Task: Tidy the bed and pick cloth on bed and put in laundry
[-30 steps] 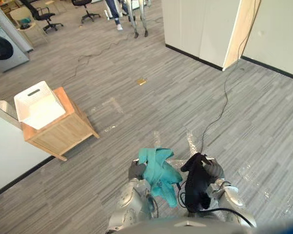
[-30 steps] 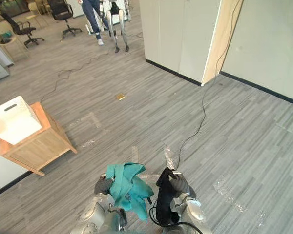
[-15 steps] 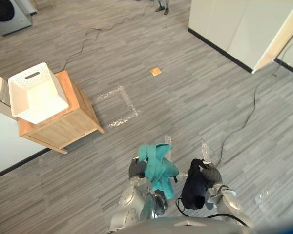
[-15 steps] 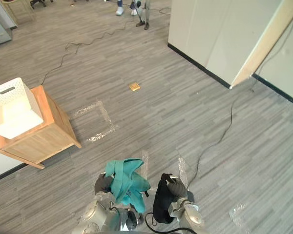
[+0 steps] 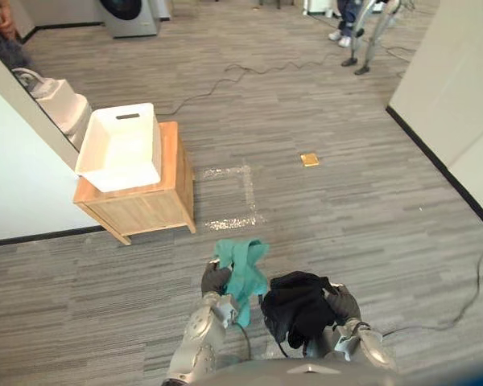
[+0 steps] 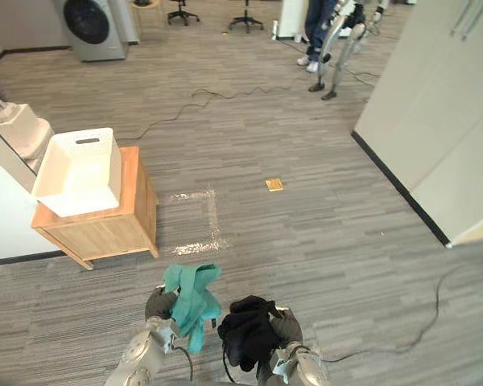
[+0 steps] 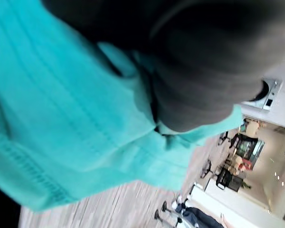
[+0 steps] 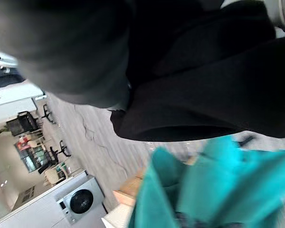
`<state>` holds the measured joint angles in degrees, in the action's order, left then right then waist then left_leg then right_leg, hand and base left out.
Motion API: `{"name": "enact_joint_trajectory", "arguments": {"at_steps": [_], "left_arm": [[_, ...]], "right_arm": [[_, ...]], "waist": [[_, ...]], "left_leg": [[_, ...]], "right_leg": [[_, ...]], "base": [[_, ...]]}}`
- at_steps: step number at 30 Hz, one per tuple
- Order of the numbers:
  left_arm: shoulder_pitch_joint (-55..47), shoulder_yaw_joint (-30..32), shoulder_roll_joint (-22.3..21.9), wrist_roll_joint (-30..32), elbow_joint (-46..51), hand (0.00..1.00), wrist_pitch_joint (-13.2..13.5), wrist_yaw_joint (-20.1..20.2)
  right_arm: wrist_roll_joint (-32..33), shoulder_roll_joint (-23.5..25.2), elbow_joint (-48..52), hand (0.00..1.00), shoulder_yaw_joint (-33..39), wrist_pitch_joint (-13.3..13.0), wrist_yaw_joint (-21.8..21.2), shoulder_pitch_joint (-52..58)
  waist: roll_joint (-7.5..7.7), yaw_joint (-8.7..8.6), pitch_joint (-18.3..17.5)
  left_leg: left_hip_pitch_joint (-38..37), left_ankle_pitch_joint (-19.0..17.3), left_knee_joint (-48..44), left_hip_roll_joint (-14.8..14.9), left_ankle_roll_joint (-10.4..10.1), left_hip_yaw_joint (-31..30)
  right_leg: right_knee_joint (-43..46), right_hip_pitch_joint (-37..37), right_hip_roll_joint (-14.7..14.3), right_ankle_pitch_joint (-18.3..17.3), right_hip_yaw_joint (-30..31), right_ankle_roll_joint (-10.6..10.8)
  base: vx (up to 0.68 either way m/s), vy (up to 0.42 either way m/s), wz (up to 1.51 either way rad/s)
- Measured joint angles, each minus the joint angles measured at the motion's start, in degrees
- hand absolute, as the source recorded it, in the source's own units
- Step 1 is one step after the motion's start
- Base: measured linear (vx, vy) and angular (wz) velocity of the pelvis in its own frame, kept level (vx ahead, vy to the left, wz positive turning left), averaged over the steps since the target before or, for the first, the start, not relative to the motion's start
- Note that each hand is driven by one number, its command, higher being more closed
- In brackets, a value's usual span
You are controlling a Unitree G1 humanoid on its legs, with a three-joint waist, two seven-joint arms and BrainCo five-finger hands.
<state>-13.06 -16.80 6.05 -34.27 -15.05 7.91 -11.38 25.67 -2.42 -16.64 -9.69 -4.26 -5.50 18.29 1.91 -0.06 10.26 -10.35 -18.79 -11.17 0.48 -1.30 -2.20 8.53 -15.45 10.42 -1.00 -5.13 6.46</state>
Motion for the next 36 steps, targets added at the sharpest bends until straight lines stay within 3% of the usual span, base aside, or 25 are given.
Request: {"name": "enact_joint_trajectory", "arguments": {"at_steps": [1, 2, 3, 4, 5, 7, 9, 12, 14, 15, 17, 18, 21, 22, 24, 25, 26, 27, 29, 30, 31, 32, 33, 35, 36], "left_arm": [[-0.19, 0.01, -0.02, -0.01, -0.13, 1.0, -0.07, -0.04], [-1.13, -0.09, -0.81, -0.05, -0.37, 1.0, -0.42, -0.14], [-1.78, -0.05, -1.36, -0.06, -0.46, 1.0, -0.76, -0.17], [-1.77, 0.16, -2.05, -0.12, -0.79, 1.0, -1.08, -0.17], [-1.01, 0.34, -2.62, -0.25, -0.77, 1.0, -1.12, -0.18], [-1.39, 1.55, -4.57, -1.22, -0.8, 1.0, -1.07, 0.44], [-1.27, 1.53, -4.66, -0.65, -0.83, 1.0, -1.06, 1.75], [-1.47, 1.75, -5.25, -0.57, -0.83, 1.0, -0.58, 3.15], [-1.65, 2.18, -5.95, -0.57, -0.69, 1.0, -0.16, 3.78], [-1.85, 2.22, -6.38, -0.62, -0.03, 1.0, -0.07, 3.73], [-2.47, 2.18, -7.27, -0.62, 1.21, 1.0, -0.02, 3.14], [-3.21, 2.09, -7.96, -0.63, 2.59, 1.0, -0.04, 2.1], [-3.91, 1.79, -7.87, -0.63, 4.29, 1.0, 0.04, 0.88], [-3.92, 1.64, -7.82, -0.64, 4.32, 1.0, 0.28, 0.59], [-3.92, 1.9, -7.77, -0.99, 4.16, 1.0, 0.29, -0.09], [-3.19, 2.57, -7.87, -1.02, 4.02, 1.0, 0.32, -0.21], [-2.85, 2.86, -8.07, -1.02, 4.03, 1.0, 0.38, -0.2], [-2.51, 4.01, -7.96, -1.0, 4.0, 1.0, 0.48, -0.25], [-1.93, 5.13, -6.7, -0.75, 3.98, 1.0, 0.58, -0.32], [-1.43, 5.3, -6.07, -0.47, 3.93, 1.0, 0.6, -0.4], [-1.34, 5.6, -5.35, 0.0, 3.9, 1.0, 1.1, -0.78], [-1.38, 5.61, -5.26, 0.01, 3.9, 1.0, 1.25, -0.89], [-1.1, 5.61, -4.5, 0.0, 3.92, 1.0, 1.73, -1.56], [-0.33, 5.61, -3.41, 0.0, 3.94, 1.0, 1.85, -2.16], [0.33, 5.6, -2.53, -0.04, 3.88, 1.0, 1.84, -2.83]], "right_arm": [[0.0, -0.01, 0.06, 1.0, -0.05, 0.0, -0.03, -0.1], [0.06, -0.95, 0.12, 1.0, 0.08, 0.01, 0.1, -0.55], [0.14, -1.85, 0.51, 1.0, 0.11, 0.09, 0.35, -0.59], [0.33, -2.3, 0.53, 1.0, 0.3, 0.34, 1.06, -1.78], [0.43, -2.79, 0.48, 1.0, 0.39, 0.53, 1.19, -2.22], [0.4, -3.76, 0.68, 1.0, 0.9, 0.77, 1.06, -3.02], [-0.06, -3.7, 0.75, 1.0, 1.17, 0.78, 0.85, -3.37], [-0.05, -4.09, 0.96, 1.0, 1.67, 0.73, -0.38, -3.04], [-0.06, -4.59, 1.35, 1.0, 2.08, 0.72, -1.24, -3.09], [-0.07, -4.87, 1.89, 1.0, 2.49, 0.72, -1.66, -3.01], [-0.09, -5.33, 2.89, 1.0, 2.47, 0.73, -2.17, -2.83], [-0.1, -5.35, 3.77, 1.0, 2.43, 0.74, -2.53, -2.36], [-0.09, -5.53, 4.32, 1.0, 2.3, 0.69, -3.44, -1.36], [-0.09, -5.79, 4.33, 1.0, 2.2, 0.59, -3.47, -0.76], [-0.1, -6.06, 3.87, 1.0, 1.47, 0.45, -3.46, -0.64], [-0.11, -6.25, 3.15, 1.0, 1.01, 0.44, -3.45, -1.37], [-0.12, -6.38, 2.85, 1.0, 0.8, 0.45, -3.45, -1.75], [-0.23, -6.53, 1.47, 1.0, -0.44, 0.52, -3.47, -3.13], [-1.86, -5.11, -0.14, 1.0, -1.5, 0.7, -3.53, -4.24], [-2.15, -4.68, -0.85, 1.0, -1.51, 0.73, -3.58, -4.83], [-2.36, -4.37, -1.32, 1.0, -2.2, 0.73, -4.03, -5.14], [-2.36, -4.37, -1.31, 1.0, -2.3, 0.73, -4.11, -5.17], [-2.38, -4.29, -1.21, 1.0, -2.81, 0.53, -4.63, -5.22], [-2.39, -4.23, -1.2, 1.0, -4.01, 0.17, -4.78, -4.89], [-2.82, -4.14, -1.2, 1.0, -4.67, 0.14, -4.91, -4.83]], "waist": [[-0.08, 0.07, 0.04], [-2.24, -0.03, -0.4], [-5.09, -0.21, -0.96], [-5.4, -0.36, -0.79], [-5.07, -0.71, -0.63], [-6.55, -0.37, 0.02], [-7.02, -0.58, 0.67], [-6.41, -0.15, 0.95], [-6.44, 0.51, 0.95], [-6.33, 0.83, 0.95], [-6.27, 1.02, 1.0], [-6.12, 0.94, 1.1], [-6.06, 1.04, 1.3], [-6.33, 1.26, 1.19], [-5.51, 1.67, 0.25], [-4.61, 1.5, -0.33], [-4.47, 1.59, -0.35], [-3.12, 2.2, -0.2], [0.32, 2.51, -0.81], [0.65, 1.98, -0.66], [0.04, 1.2, -0.39], [-0.11, 1.12, -0.39], [-0.93, 0.76, -0.58], [-1.46, -0.03, -0.6], [-1.47, -0.71, -0.6]], "left_leg": [[-0.59, -1.13, -0.61, 0.71, -0.45, -0.07], [-2.75, -4.11, -1.01, 4.96, -1.08, -0.08], [-3.85, -3.9, -0.9, 7.78, -2.08, 0.02], [-1.02, -1.43, -8.09, 8.61, -1.88, 1.61], [0.79, 0.11, -11.98, 8.64, -2.14, 1.94], [10.34, 10.41, -35.77, 13.52, -2.26, 3.76], [14.66, 10.14, -48.01, 16.71, -1.66, 7.43], [19.72, 7.65, -47.81, 15.06, -0.98, 12.92], [22.43, 5.93, -40.21, 12.24, -1.46, 16.05], [23.57, 5.58, -29.85, 9.14, -2.11, 17.92], [23.5, 7.25, -15.71, 5.54, -2.62, 21.06], [23.36, 11.43, -5.72, 3.19, -2.65, 23.37], [24.48, 17.08, 1.19, 3.08, -2.45, 27.47], [24.91, 18.63, 2.15, 4.02, -1.5, 30.64], [25.42, 22.79, 0.08, 4.2, 5.61, 32.97], [25.36, 20.42, -0.91, 2.85, 9.16, 32.87], [25.23, 19.75, -1.05, 2.55, 10.14, 32.83], [23.56, 18.47, -0.81, 1.25, 12.07, 32.89], [19.38, 15.5, -0.34, -2.27, 12.29, 30.54], [17.27, 14.15, -0.28, -3.29, 11.98, 28.32], [13.24, 12.54, 0.19, -3.91, 11.38, 24.9], [12.71, 12.36, 0.22, -3.9, 11.35, 24.44], [9.78, 11.3, 0.94, -3.87, 10.78, 20.85], [7.29, 10.54, 2.12, -3.83, 9.99, 15.47], [6.02, 10.14, 2.84, -3.18, 9.33, 11.01]], "right_leg": [[0.86, -0.04, -0.19, 2.74, -0.19, -0.28], [5.12, -0.11, -3.73, 5.99, -1.2, -1.91], [7.83, -0.22, -6.23, 2.72, -3.05, -4.13], [11.44, -0.94, -6.32, -0.64, -4.1, -6.02], [12.08, -0.82, -6.48, -1.23, -4.35, -6.55], [9.38, 5.26, -8.87, -3.81, -6.1, -9.2], [6.12, 11.94, -10.55, -5.56, -6.77, -11.04], [0.71, 19.51, -11.0, -7.71, -6.66, -11.88], [-1.82, 21.5, -11.37, -8.1, -6.11, -12.18], [-3.36, 22.46, -11.49, -8.43, -5.58, -11.73], [-4.55, 24.39, -11.5, -8.47, -5.15, -10.95], [-5.94, 26.4, -11.64, -8.89, -5.14, -10.21], [-8.46, 31.9, -12.97, -10.35, -5.42, -8.01], [-9.18, 34.73, -13.81, -11.91, -6.24, -6.82], [-8.9, 36.47, -13.25, -14.45, -7.09, -5.0], [-4.76, 35.06, -11.45, -15.28, -7.95, -3.52], [-1.86, 33.83, -10.91, -15.58, -8.29, -2.99], [9.57, 29.62, -8.22, -16.86, -8.56, -0.68], [33.89, 21.45, -2.84, -12.67, -8.07, 6.65], [41.96, 18.88, -1.3, -12.13, -7.82, 7.31], [50.43, 16.03, 0.99, -13.12, -8.98, 4.55], [51.08, 15.61, 1.29, -13.31, -9.13, 4.04], [53.15, 12.61, 2.94, -14.17, -10.05, 0.8], [49.44, 8.27, 3.34, -15.45, -9.51, -1.26], [41.09, 5.32, 2.26, -15.69, -7.56, -1.6]], "base": [[0.49, -0.49, 0.13], [0.41, -0.377, 0.11], [0.65, -0.52, 0.23], [0.44, -0.33, 0.24], [0.52, -0.433, 0.16], [0.48, -0.411, 0.07], [0.54, -0.352, 0.18], [0.44, -0.293, 0.07], [0.31, -0.152, -0.23], [0.37, -0.081, -0.29], [0.42, -0.043, -0.22], [0.46, 0.012, -0.07], [0.48, 0.05, -0.03], [0.61, 0.09, 0.0], [0.52, 0.082, 0.05], [0.44, 0.086, 0.12], [0.55, 0.16, 0.14], [0.62, 0.226, 0.18], [0.58, 0.192, 0.57], [0.51, 0.092, 1.12], [0.49, 0.07, 0.96], [0.55, 0.046, 1.21], [0.42, -0.03, 1.28], [0.38, -0.088, 1.54], [0.37, -0.169, 1.49]]}}
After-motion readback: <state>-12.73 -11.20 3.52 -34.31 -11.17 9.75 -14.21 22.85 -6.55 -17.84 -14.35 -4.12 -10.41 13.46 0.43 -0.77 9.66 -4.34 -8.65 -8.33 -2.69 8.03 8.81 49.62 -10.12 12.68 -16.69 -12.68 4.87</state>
